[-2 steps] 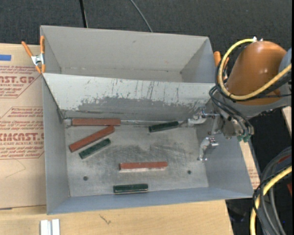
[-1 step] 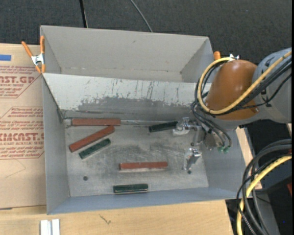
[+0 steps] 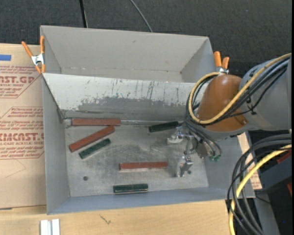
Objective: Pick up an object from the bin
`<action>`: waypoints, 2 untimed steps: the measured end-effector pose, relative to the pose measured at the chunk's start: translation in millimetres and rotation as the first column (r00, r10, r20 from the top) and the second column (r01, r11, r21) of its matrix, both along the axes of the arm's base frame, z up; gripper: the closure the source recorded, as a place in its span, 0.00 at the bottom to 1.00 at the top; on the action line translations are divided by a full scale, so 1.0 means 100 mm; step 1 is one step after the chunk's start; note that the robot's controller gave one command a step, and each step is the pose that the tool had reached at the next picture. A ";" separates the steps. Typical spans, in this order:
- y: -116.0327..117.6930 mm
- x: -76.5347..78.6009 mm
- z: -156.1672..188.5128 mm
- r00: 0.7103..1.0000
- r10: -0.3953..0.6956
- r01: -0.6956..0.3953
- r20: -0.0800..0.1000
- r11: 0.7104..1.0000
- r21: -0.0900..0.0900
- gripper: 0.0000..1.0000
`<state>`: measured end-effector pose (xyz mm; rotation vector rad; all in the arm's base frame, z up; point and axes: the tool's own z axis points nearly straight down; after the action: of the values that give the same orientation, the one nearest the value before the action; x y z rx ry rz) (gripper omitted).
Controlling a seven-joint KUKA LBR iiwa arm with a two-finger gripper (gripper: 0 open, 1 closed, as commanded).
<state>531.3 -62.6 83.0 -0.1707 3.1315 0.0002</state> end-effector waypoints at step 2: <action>0.40 -0.05 -0.07 0.999 0.035 -0.035 0.004 0.999 -0.003 1.00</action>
Offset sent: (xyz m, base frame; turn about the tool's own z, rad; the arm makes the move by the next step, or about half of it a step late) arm 0.0000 0.0000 0.0000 0.0000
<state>526.1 -22.5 75.7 -0.2251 3.1243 -0.0038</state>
